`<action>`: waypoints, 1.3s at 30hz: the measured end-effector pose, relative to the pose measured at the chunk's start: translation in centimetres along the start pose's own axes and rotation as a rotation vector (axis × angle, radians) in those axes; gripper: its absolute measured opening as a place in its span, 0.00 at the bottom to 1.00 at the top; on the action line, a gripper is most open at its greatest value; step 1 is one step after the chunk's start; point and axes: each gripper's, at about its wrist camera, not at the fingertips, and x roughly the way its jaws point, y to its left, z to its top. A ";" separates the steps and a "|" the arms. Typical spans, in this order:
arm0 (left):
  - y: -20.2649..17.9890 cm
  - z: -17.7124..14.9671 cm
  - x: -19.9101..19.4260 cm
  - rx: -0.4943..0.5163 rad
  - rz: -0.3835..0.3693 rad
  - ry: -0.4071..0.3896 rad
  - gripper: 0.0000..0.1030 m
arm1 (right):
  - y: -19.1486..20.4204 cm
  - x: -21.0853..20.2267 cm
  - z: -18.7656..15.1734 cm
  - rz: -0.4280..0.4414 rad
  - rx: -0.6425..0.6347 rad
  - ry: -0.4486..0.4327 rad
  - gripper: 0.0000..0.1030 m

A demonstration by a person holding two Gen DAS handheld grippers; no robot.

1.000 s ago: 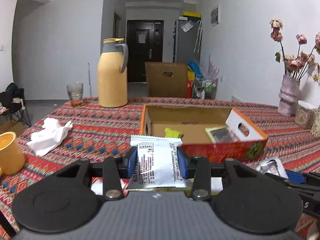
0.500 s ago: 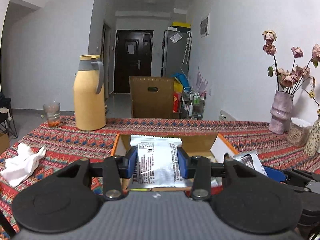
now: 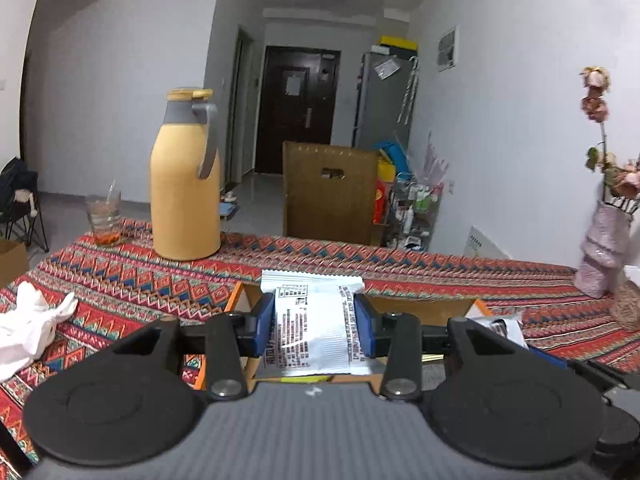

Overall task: Organize snacks
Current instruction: 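Carry both white packets over the open cardboard box, then open both tools to drop the white packets into the box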

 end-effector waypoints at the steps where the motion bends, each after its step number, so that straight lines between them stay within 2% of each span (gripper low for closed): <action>1: 0.2 -0.3 0.5 -0.002 0.003 0.008 0.41 | -0.1 0.5 -0.3 0.000 0.000 0.005 0.41; 7: 0.7 -1.3 2.8 -0.002 -0.012 0.067 0.41 | -0.5 2.6 -1.6 -0.001 -0.011 0.046 0.41; 13: 0.9 -1.8 3.1 -0.010 -0.004 0.084 0.42 | -0.3 3.8 -2.4 -0.006 -0.019 0.091 0.41; 14: 0.9 -1.8 2.9 -0.012 -0.002 0.080 0.46 | -0.2 3.8 -2.4 -0.005 -0.020 0.094 0.43; 16: 1.0 -1.8 2.6 -0.019 -0.011 0.069 0.64 | -0.2 3.6 -2.5 -0.006 -0.022 0.091 0.45; 17: 1.0 -1.7 2.4 -0.020 -0.006 0.059 0.80 | -0.2 3.7 -2.4 -0.005 -0.019 0.089 0.60; 18: 1.0 -1.7 2.2 -0.019 0.002 0.045 0.92 | -0.2 3.7 -2.5 -0.007 -0.017 0.088 0.69; 19: 1.0 -1.7 1.8 -0.019 0.008 0.031 0.99 | -0.2 3.7 -2.6 -0.009 -0.018 0.088 0.85; 20: 1.0 -1.6 1.5 -0.024 0.008 0.017 1.00 | -0.1 3.5 -2.6 -0.009 -0.021 0.086 0.90; 22: 1.1 -1.6 1.2 -0.033 0.000 0.010 1.00 | -0.1 3.2 -2.7 0.001 -0.020 0.079 0.92; 23: 1.1 -1.6 1.2 -0.035 0.000 0.011 1.00 | -0.1 3.0 -2.6 0.004 -0.016 0.073 1.00; 39: 0.5 -0.7 -0.3 -0.038 0.008 -0.007 1.00 | -0.2 1.4 -1.5 0.010 -0.021 0.033 1.00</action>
